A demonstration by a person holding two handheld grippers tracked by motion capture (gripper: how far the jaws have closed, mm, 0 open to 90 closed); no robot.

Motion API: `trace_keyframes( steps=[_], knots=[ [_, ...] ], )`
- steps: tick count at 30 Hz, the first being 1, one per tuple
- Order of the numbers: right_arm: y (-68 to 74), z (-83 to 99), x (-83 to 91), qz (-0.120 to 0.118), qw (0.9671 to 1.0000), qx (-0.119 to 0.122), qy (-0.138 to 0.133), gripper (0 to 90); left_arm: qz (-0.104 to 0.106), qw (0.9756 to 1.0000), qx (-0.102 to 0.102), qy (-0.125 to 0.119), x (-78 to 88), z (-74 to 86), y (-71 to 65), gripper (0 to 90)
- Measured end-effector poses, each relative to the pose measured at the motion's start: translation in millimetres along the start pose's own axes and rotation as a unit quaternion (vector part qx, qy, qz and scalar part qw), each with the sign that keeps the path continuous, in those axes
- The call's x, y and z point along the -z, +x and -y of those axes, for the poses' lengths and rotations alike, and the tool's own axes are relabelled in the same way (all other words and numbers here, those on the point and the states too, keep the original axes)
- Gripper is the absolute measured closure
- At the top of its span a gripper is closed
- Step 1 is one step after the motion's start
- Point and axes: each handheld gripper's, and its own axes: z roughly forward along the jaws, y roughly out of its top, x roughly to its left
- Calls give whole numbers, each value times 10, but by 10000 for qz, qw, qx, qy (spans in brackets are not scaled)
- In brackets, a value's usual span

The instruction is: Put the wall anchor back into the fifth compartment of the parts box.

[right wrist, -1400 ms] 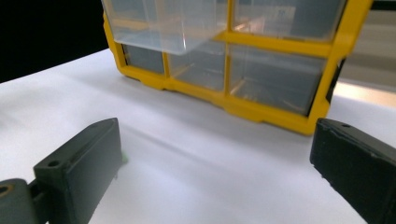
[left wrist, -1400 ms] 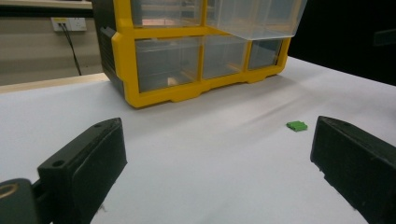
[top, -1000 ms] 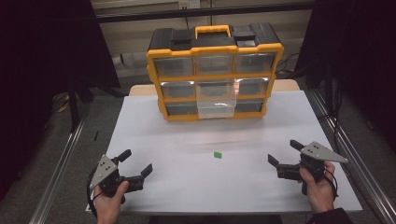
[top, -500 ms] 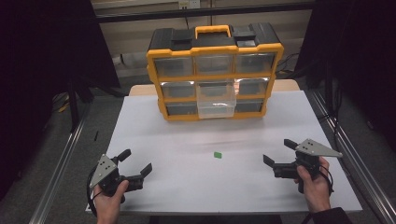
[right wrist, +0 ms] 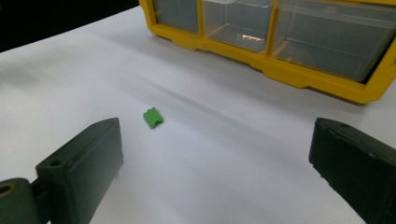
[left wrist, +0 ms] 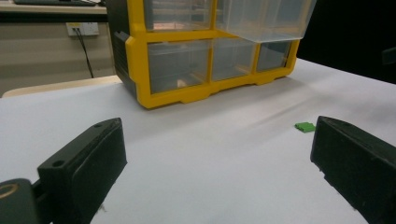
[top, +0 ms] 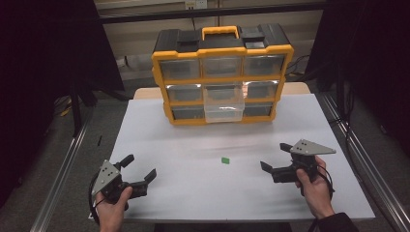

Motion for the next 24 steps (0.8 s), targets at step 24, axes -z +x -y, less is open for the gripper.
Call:
trace_keyframes(
  steps=[24],
  knots=[
    [231, -241, -468, -846, 9926, 483, 731, 16, 28, 10000, -52, -13, -20, -6, -20, 32]
  ],
)
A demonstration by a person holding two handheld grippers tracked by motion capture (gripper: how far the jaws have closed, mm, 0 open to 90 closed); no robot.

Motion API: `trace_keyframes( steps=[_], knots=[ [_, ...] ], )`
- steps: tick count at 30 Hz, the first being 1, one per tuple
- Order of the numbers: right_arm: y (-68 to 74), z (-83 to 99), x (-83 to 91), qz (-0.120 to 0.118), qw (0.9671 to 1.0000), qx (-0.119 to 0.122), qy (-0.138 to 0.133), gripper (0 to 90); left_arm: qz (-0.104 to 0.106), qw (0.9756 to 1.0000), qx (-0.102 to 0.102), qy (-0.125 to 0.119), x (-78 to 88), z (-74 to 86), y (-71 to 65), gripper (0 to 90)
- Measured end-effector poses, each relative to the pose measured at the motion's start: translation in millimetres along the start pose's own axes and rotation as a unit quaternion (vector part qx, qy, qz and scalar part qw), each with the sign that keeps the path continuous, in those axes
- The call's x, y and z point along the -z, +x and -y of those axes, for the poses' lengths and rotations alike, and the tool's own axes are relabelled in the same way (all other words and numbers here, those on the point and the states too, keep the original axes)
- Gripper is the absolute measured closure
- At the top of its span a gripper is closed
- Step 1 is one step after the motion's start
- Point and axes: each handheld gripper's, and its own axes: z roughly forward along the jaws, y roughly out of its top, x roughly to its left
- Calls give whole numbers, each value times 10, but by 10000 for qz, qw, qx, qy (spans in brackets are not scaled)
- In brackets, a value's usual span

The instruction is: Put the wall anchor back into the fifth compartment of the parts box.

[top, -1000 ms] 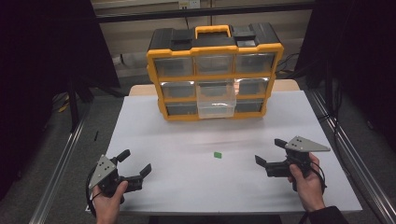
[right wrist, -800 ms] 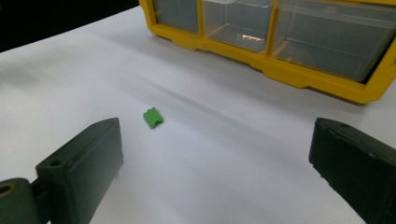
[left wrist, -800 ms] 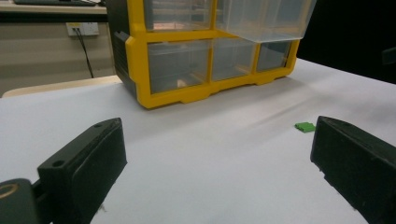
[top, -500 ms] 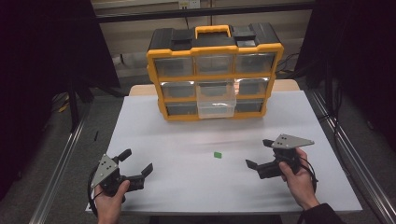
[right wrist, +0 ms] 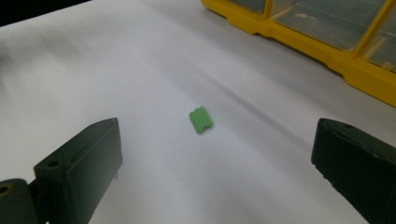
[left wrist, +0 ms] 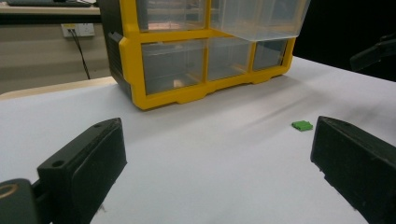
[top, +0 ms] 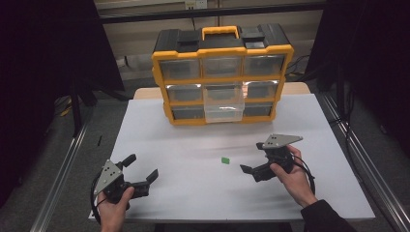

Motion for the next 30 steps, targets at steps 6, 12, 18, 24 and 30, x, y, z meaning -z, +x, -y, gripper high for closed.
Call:
trace_keyframes(
  steps=[6, 12, 18, 24, 30],
  knots=[
    [44, -80, -122, -230, 9995, 107, 173, 16, 16, 10000, 41, 9, -2, -1, -15, 32],
    [48, -144, -214, -424, 9984, 254, 261, 16, 31, 10000, 5, 42, -3, 1, -5, 32],
    [74, -210, -313, -569, 9968, 416, 384, 19, 32, 10000, -2, 33, -1, 0, -7, 32],
    [98, -296, -396, -650, 9950, 553, 509, 23, 35, 10000, 14, 28, -4, 1, -11, 32],
    [116, -355, -489, -786, 9904, 749, 856, 65, 30, 10000, 15, 32, -3, 0, -12, 33]
  ],
)
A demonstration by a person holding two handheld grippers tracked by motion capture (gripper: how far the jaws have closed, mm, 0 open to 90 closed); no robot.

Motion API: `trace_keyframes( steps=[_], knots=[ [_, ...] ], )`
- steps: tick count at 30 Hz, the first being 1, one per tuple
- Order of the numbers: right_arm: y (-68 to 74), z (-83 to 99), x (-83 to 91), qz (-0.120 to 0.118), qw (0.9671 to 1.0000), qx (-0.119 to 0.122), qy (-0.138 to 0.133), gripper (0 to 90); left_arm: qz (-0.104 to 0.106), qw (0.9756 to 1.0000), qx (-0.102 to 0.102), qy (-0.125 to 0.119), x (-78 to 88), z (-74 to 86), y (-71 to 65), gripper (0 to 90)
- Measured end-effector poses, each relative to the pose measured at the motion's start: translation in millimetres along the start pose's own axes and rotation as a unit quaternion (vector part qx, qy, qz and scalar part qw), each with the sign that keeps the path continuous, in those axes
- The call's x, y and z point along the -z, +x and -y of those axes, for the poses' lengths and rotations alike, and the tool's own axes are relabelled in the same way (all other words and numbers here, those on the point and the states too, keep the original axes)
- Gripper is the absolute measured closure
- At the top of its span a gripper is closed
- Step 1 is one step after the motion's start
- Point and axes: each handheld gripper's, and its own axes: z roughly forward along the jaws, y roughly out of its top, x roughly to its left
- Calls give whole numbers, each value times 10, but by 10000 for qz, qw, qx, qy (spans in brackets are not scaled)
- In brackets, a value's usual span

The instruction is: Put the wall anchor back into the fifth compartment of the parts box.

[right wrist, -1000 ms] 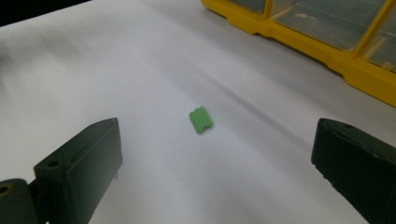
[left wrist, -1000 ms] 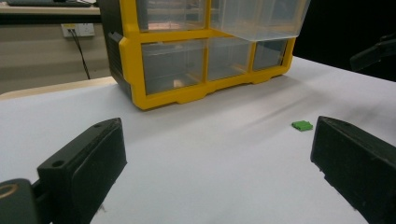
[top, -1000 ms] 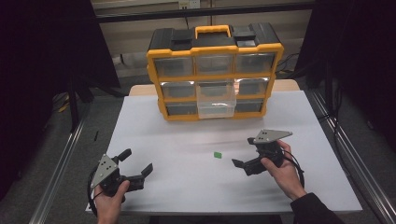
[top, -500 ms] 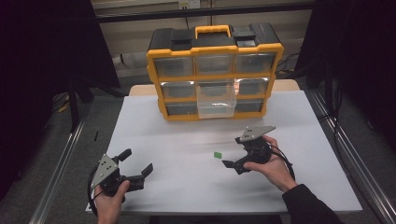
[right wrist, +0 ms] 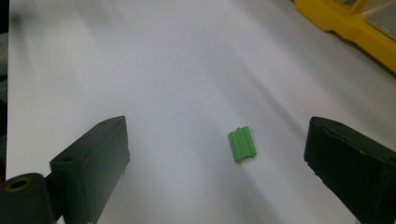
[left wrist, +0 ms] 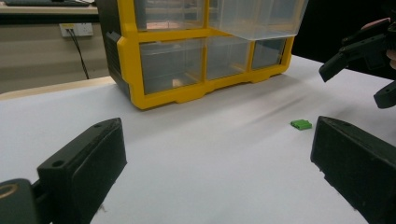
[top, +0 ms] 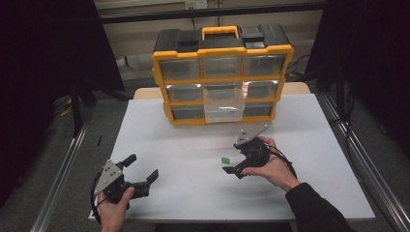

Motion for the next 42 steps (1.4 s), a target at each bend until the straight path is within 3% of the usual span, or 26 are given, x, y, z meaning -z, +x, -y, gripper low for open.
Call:
trace_keyframes(
  steps=[12, 19, 21, 27, 30, 36, 42],
  knots=[
    [-8, -108, -149, -309, 9974, 256, 604, 157, 25, 10000, 0, 11, -4, 2, 4, 31],
    [-47, -183, -216, -428, 9948, 263, 881, 229, 18, 10000, -59, 26, -6, -1, 5, 31],
    [-51, -208, -242, -432, 9927, 154, 1117, 242, 20, 10000, -32, 31, -6, 1, 2, 31],
    [-76, -258, -336, -560, 9860, 173, 1564, 334, 22, 10000, -28, 16, -11, 3, -2, 31],
    [-92, -277, -371, -581, 9833, 196, 1713, 389, 25, 10000, -33, 40, -6, 1, -1, 31],
    [-153, -308, -399, -579, 9812, 152, 1836, 479, 36, 10000, -36, 24, -8, 1, 2, 31],
    [-192, -339, -429, -586, 9758, 200, 2098, 559, 37, 10000, -46, 20, -6, -1, 2, 31]
  ],
)
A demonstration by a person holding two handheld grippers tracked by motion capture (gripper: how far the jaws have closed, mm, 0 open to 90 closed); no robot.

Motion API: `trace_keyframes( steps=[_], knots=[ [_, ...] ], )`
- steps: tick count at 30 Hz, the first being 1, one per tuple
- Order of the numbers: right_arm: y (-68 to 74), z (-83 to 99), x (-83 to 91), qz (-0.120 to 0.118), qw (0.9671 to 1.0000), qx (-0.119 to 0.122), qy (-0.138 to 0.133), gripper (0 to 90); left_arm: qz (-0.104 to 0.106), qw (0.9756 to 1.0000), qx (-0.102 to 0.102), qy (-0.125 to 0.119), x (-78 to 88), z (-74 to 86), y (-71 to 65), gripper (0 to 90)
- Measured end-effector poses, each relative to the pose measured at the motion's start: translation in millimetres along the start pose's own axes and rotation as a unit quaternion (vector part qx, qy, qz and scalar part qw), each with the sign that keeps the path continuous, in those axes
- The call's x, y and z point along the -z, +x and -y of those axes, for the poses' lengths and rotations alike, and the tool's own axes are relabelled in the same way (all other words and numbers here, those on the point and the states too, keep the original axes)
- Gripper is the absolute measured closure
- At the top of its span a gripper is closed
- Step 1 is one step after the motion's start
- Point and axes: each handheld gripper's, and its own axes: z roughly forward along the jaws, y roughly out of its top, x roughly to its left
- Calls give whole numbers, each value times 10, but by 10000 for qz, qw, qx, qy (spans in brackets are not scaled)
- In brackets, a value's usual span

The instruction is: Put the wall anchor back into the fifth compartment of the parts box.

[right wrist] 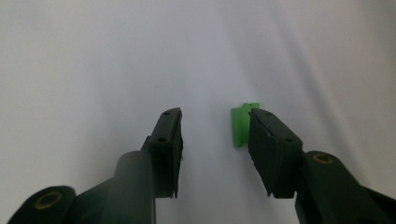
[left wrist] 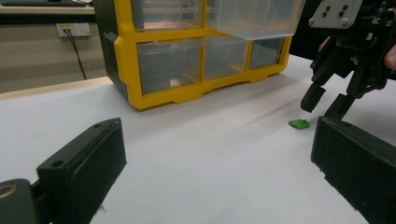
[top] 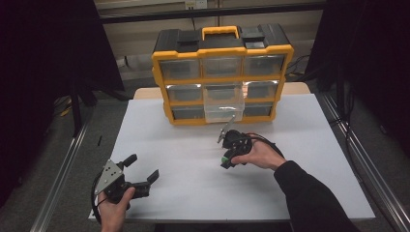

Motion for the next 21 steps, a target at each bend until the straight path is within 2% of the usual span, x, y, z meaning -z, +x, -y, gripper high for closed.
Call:
trace_keyframes(
  steps=[5, 9, 10, 11, 12, 13, 14, 21],
  knots=[
    [-9, -41, -27, 18, 9996, 117, 267, 621, -2, 10000, 4, 9, -1, 2, 1, 31],
    [-14, -78, -63, 67, 9991, 178, 387, 658, -2, 10000, 0, 9, -1, 1, 1, 31],
    [-30, -87, -68, 80, 9986, 296, 420, 669, 0, 10000, 0, 9, 0, 1, 2, 31],
    [-19, -96, -75, 99, 9988, 210, 439, 670, 16, 10000, 3, 2, -1, 2, 3, 31],
    [-21, -101, -77, 152, 9987, 233, 418, 683, 16, 10000, 12, -12, -2, 3, 3, 31],
    [-33, -109, -73, 81, 9986, 335, 403, 689, 13, 10000, 13, -12, -1, 2, 4, 31],
    [-26, -115, -76, 92, 9987, 287, 400, 691, 12, 10000, 21, -17, -2, 3, 4, 31],
    [-57, -123, -121, 173, 9969, 411, 644, 741, 20, 10000, 7, -18, -1, 1, 3, 31]
  ],
)
